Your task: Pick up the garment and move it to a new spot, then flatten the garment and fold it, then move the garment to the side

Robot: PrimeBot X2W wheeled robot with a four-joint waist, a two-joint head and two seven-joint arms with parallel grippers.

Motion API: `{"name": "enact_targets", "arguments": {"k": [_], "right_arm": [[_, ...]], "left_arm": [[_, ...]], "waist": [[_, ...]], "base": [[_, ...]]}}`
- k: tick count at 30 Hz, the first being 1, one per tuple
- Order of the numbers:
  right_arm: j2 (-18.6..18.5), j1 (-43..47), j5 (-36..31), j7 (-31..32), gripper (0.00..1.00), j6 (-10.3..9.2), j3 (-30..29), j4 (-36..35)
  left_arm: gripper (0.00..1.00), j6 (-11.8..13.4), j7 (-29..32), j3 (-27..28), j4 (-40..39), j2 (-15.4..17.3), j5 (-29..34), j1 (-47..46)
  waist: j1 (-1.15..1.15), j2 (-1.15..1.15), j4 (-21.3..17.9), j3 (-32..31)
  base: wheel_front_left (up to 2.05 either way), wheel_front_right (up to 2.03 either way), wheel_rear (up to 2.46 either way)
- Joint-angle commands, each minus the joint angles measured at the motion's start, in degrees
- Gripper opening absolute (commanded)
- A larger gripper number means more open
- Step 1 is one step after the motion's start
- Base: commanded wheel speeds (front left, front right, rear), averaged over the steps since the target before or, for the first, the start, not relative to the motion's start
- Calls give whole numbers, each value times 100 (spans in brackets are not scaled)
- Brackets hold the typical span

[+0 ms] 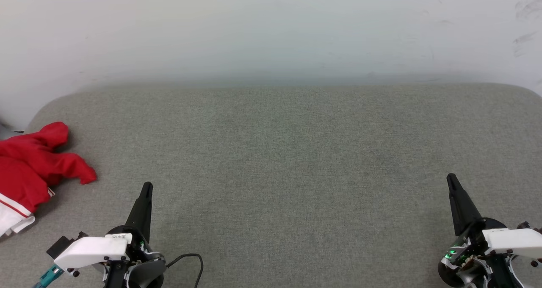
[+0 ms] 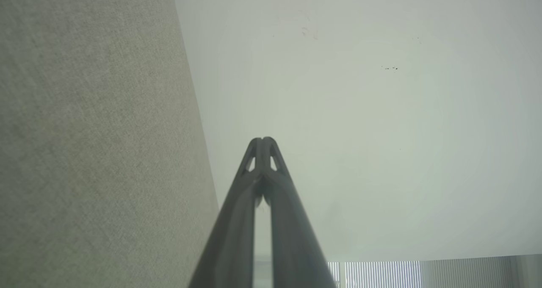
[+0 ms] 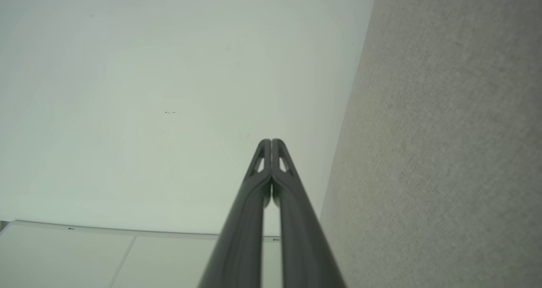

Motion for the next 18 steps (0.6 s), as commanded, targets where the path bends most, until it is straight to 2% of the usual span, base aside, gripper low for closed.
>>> {"name": "enact_targets", "arguments": {"k": [1,18], "right_arm": [[20,-74,-29,11,0,-2,0,7],[20,-74,-28,10,0,-2,2,6]], "left_arm": [[0,-18,12,15,-4,-15,-10,-28],[0,-18,12,13,-4,-15,-10,-28]], "waist": [[0,0,0,0],[0,0,0,0]], "base": [[0,0,0],[0,0,0]]}}
